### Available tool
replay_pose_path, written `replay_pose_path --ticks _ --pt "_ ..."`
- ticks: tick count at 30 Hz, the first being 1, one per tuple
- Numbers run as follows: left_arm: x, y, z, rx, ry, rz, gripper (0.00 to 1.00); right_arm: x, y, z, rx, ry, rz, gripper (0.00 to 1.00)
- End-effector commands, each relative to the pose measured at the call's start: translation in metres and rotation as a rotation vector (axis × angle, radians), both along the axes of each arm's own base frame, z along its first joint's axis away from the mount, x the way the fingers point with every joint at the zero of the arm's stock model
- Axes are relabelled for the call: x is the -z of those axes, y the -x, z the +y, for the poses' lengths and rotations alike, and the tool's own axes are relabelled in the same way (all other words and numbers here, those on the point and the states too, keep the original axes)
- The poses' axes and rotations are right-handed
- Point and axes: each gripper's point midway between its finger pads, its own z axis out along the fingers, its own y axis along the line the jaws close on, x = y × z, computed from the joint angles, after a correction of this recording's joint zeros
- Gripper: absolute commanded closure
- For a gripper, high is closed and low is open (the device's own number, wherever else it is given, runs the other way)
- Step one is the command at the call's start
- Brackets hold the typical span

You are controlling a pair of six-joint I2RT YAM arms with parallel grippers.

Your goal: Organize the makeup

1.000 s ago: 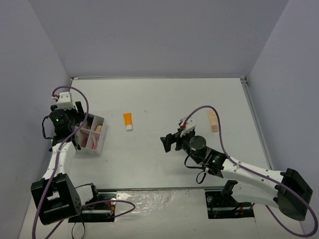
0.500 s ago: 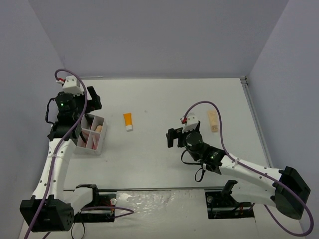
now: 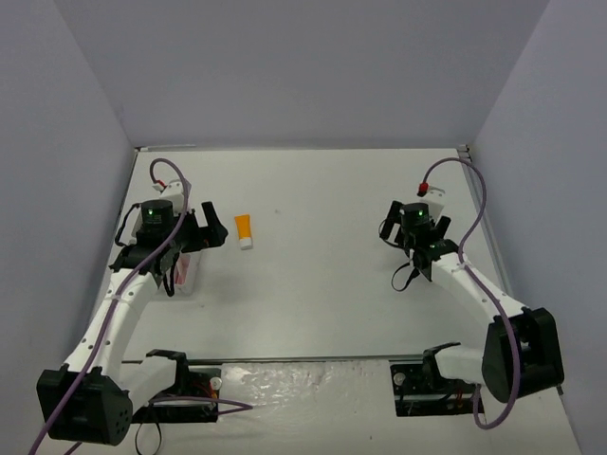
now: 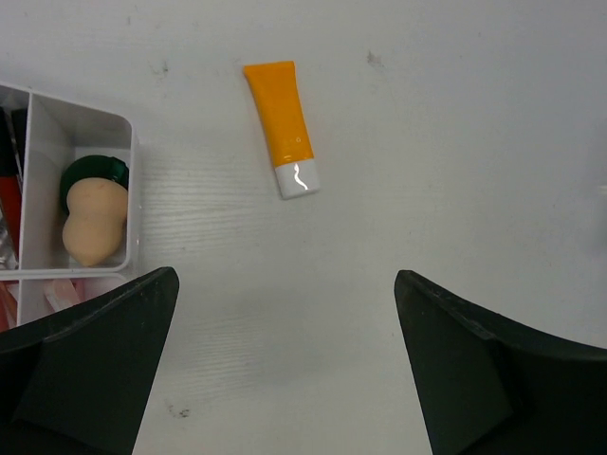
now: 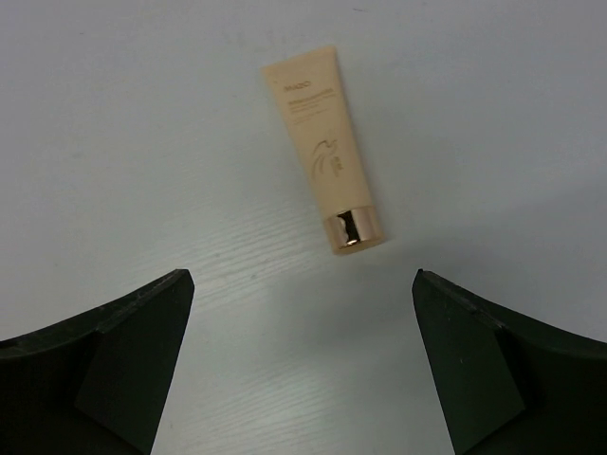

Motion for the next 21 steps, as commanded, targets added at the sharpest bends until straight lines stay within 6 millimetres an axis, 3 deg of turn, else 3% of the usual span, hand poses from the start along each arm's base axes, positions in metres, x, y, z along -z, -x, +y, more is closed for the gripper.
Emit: replay_pose_path --ticks 1,4,13,21 --pt "-0.026 0.006 -0.012 0.056 0.045 -0.073 0.03 0.009 -0.016 -0.017 0.021 -0.041 0.066 0.03" --pt "-0.029 0.009 -0.009 0.043 0.040 -0.077 0.03 0.028 -0.027 -0.030 0.018 -0.057 0.134 0.03" --pt "-0.026 0.012 -0.005 0.030 0.033 -0.060 0.03 0.056 -0.049 -0.025 -0.095 -0.044 0.234 0.10" --pt "-0.022 0.011 -0.003 0.019 0.040 -0.045 0.03 0.086 -0.048 -0.023 -0.126 -0.040 0.318 0.23"
